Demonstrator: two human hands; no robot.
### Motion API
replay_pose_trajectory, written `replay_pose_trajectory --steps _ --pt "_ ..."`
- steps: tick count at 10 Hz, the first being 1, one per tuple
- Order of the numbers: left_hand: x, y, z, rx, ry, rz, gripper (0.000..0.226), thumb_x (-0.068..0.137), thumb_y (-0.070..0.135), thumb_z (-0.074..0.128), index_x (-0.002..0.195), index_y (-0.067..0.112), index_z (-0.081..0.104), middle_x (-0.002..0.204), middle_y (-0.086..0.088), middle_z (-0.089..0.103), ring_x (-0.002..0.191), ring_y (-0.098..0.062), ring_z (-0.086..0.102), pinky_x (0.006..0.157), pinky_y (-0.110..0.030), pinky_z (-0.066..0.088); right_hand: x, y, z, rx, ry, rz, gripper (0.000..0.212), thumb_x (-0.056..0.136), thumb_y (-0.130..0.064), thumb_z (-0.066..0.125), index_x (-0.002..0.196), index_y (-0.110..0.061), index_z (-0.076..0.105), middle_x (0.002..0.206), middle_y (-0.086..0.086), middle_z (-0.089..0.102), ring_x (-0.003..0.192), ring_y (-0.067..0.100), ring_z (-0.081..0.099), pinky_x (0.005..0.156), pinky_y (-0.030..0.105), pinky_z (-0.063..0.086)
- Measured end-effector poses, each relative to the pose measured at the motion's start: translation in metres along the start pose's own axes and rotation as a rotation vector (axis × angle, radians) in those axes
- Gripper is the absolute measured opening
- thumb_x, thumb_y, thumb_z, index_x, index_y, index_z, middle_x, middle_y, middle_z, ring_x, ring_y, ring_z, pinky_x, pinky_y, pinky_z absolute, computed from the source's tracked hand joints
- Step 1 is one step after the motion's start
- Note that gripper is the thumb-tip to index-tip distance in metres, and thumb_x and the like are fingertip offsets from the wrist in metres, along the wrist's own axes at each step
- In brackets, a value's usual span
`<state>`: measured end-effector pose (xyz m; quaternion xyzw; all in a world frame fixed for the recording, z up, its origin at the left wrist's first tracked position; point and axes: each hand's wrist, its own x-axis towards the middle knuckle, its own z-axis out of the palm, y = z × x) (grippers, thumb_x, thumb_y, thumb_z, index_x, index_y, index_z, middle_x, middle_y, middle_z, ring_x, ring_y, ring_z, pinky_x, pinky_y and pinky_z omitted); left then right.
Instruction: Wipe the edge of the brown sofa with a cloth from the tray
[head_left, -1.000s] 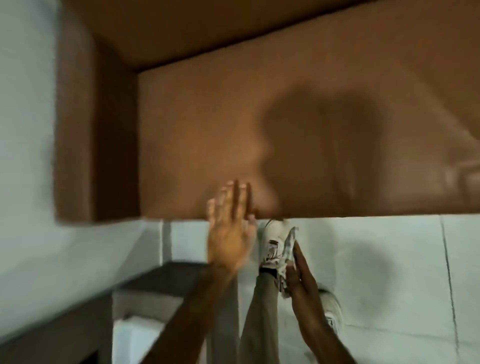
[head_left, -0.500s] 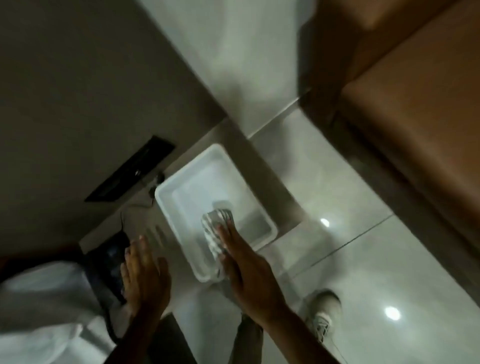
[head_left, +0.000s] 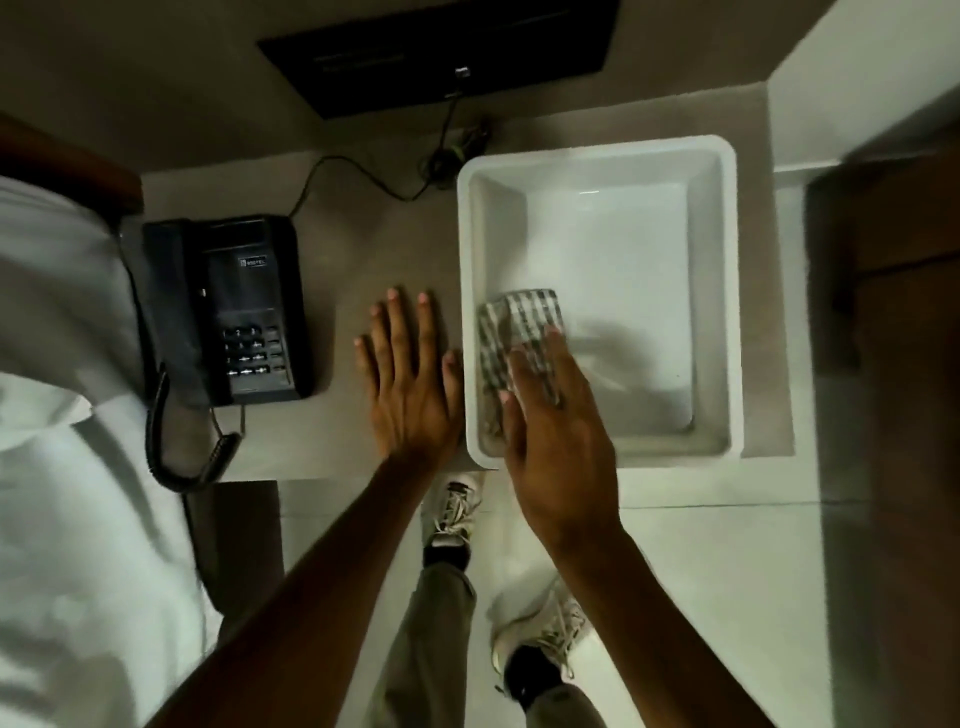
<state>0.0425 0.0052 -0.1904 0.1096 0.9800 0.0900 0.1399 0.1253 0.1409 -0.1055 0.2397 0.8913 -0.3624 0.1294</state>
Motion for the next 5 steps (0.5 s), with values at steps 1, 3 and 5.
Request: replay_pose_trajectory --steps 1,3,5 --pt "0.002 0.004 0.007 -0.002 0.015 -0.027 0.073 0.112 0.051 0.018 0.177 0.019 0.007 0.186 -0.013 -0.002 0.173 -0.033 -0.004 0.141 -0.064 0.005 0.008 0.004 -0.011 -0.107 -0.012 -0.013 0.055 0.108 -0.044 0.043 0.162 -0.038 0.034 0.170 0.002 0.029 0.152 0.018 0.037 0.110 0.037 0.058" --pt "0.009 -0.004 0.032 0.045 0.117 0.009 0.080 0.114 0.051 0.043 0.177 0.023 0.001 0.187 -0.009 0.001 0.173 -0.031 0.000 0.140 -0.063 0.004 0.025 0.020 0.000 -0.283 -0.092 -0.019 0.073 0.098 -0.031 0.069 0.161 -0.044 0.033 0.156 0.007 0.035 0.138 0.028 0.049 0.091 0.044 0.065" --pt "0.008 -0.004 0.010 0.050 0.009 0.029 0.076 0.112 0.058 0.024 0.177 0.024 0.001 0.187 -0.011 -0.001 0.173 -0.034 -0.002 0.139 -0.064 -0.001 0.016 -0.001 -0.018 -0.236 -0.098 0.019 0.066 0.102 -0.041 0.062 0.162 -0.042 0.032 0.158 0.005 0.035 0.142 0.024 0.046 0.102 0.045 0.062"
